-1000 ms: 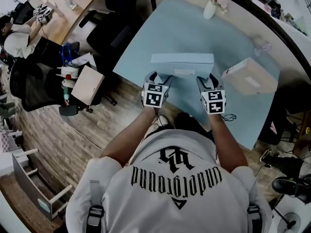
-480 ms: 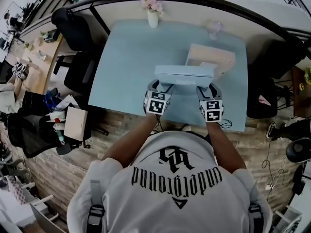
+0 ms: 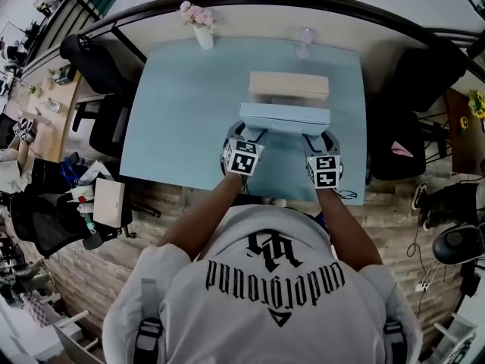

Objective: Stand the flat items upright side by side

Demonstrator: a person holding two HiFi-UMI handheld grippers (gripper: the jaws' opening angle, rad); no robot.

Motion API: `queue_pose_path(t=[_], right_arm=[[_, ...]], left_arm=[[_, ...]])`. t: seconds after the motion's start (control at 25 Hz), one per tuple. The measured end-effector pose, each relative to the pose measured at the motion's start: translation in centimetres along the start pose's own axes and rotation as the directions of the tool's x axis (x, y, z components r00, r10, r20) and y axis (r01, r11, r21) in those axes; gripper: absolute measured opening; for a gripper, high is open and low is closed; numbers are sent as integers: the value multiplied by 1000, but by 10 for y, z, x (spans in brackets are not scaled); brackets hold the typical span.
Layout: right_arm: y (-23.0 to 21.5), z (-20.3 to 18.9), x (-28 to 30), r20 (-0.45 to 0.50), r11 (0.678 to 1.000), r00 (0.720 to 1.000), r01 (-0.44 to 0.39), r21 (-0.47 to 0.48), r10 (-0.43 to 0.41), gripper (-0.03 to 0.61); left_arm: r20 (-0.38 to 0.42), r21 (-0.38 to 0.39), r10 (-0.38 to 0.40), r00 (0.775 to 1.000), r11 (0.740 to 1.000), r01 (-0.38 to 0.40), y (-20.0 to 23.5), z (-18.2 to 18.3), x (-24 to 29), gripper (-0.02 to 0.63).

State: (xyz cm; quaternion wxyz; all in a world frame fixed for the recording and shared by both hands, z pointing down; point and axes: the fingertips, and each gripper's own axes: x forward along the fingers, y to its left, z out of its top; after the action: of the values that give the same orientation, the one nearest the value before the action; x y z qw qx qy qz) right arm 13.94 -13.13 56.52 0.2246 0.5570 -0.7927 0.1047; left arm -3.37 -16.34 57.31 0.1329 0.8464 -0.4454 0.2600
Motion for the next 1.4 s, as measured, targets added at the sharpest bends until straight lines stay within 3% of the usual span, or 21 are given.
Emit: queue_pose_path(t=[0.44, 0.96, 1.4], right_arm=[[-14, -14, 37, -9, 1000, 1000, -8, 5, 8, 244], [-26, -17, 62, -23, 1000, 1000, -13, -1, 13, 253], [-28, -9, 42, -2, 999, 999, -39, -19, 39, 288]], left_arm=[[-39, 52, 4, 999, 999, -2, 7, -8, 33, 298], [-47, 24, -14, 999, 1000, 15, 19, -5, 55, 305], [26, 0, -23, 999, 1000, 23, 19, 11, 33, 336]])
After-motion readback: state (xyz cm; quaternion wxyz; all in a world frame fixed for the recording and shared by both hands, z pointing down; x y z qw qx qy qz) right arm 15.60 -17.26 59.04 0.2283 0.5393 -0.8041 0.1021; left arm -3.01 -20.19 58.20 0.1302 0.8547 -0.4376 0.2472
